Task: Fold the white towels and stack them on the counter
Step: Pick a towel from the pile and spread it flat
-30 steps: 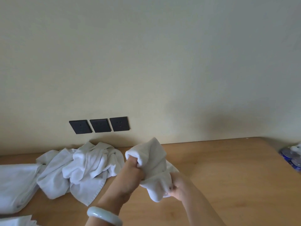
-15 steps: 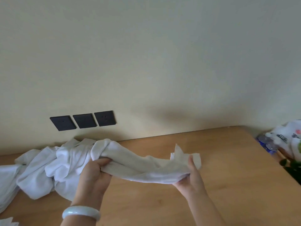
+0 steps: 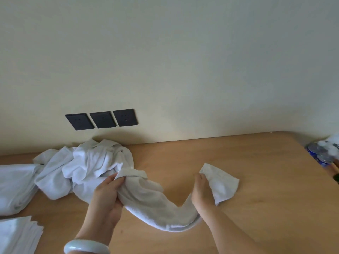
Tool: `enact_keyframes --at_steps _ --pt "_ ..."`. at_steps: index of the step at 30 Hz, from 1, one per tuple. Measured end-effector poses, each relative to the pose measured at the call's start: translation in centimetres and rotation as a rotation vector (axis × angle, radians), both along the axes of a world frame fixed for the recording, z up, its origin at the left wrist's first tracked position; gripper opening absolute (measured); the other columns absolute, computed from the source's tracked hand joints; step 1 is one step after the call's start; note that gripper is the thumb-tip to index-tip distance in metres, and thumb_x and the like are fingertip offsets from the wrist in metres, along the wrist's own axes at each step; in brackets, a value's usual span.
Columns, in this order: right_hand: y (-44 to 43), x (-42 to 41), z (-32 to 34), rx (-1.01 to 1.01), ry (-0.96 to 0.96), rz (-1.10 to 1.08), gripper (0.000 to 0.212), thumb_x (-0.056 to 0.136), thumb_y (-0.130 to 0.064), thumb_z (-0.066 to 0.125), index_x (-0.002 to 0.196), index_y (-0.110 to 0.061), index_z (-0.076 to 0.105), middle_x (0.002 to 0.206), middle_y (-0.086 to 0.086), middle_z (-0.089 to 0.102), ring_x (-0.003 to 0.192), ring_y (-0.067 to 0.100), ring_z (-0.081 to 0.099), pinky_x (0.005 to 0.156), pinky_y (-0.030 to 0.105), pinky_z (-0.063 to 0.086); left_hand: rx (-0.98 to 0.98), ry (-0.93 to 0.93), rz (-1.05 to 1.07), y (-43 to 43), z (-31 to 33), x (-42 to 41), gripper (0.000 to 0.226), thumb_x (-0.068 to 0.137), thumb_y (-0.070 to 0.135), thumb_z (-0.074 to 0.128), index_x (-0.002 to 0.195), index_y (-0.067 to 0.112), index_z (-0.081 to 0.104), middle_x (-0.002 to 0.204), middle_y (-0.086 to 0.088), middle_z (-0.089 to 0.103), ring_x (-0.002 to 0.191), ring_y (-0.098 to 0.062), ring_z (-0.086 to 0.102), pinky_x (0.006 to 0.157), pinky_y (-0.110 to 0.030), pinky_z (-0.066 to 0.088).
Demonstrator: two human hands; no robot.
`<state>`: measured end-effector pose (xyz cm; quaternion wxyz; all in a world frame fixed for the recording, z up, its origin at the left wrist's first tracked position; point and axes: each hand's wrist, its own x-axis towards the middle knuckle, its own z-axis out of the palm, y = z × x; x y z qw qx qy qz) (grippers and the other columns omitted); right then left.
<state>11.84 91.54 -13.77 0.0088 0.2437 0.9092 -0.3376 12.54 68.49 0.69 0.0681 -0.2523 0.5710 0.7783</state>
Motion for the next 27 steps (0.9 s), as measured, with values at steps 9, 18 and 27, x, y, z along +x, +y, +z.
enact_keyframes --at_steps 9,18,27 --pt "1.6 -0.4 -3.9 0.031 -0.337 -0.065 0.042 0.101 -0.021 0.017 0.132 -0.006 0.042 0.128 0.013 0.051 0.112 0.037 0.053 0.092 0.045 0.047 -0.435 0.039 0.063 -3.5 0.2 0.3 0.016 0.094 0.021 0.06 0.096 0.007 0.068 0.096 -0.014 0.067 0.085 -0.026 0.061 0.072 -0.036 0.047" --pt "3.1 1.2 -4.3 0.044 -0.372 -0.043 0.039 0.098 -0.037 0.05 0.114 -0.002 0.049 0.115 0.014 0.053 0.096 0.025 0.055 0.069 0.032 0.043 -0.21 -0.106 0.063 -1.1 -0.1 1.2 0.023 0.097 0.032 0.058 0.089 0.013 0.069 0.085 -0.01 0.076 0.087 -0.026 0.07 0.083 -0.043 0.055" --pt "5.2 2.6 -4.7 0.028 -0.315 0.017 0.025 0.099 -0.019 0.046 0.077 -0.012 0.056 0.068 -0.002 0.052 0.063 0.013 0.053 0.056 0.022 0.04 -0.045 0.018 0.068 -0.5 -0.6 1.7 0.021 0.101 0.022 0.051 0.1 0.007 0.066 0.083 -0.006 0.077 0.071 -0.014 0.074 0.07 -0.035 0.05"
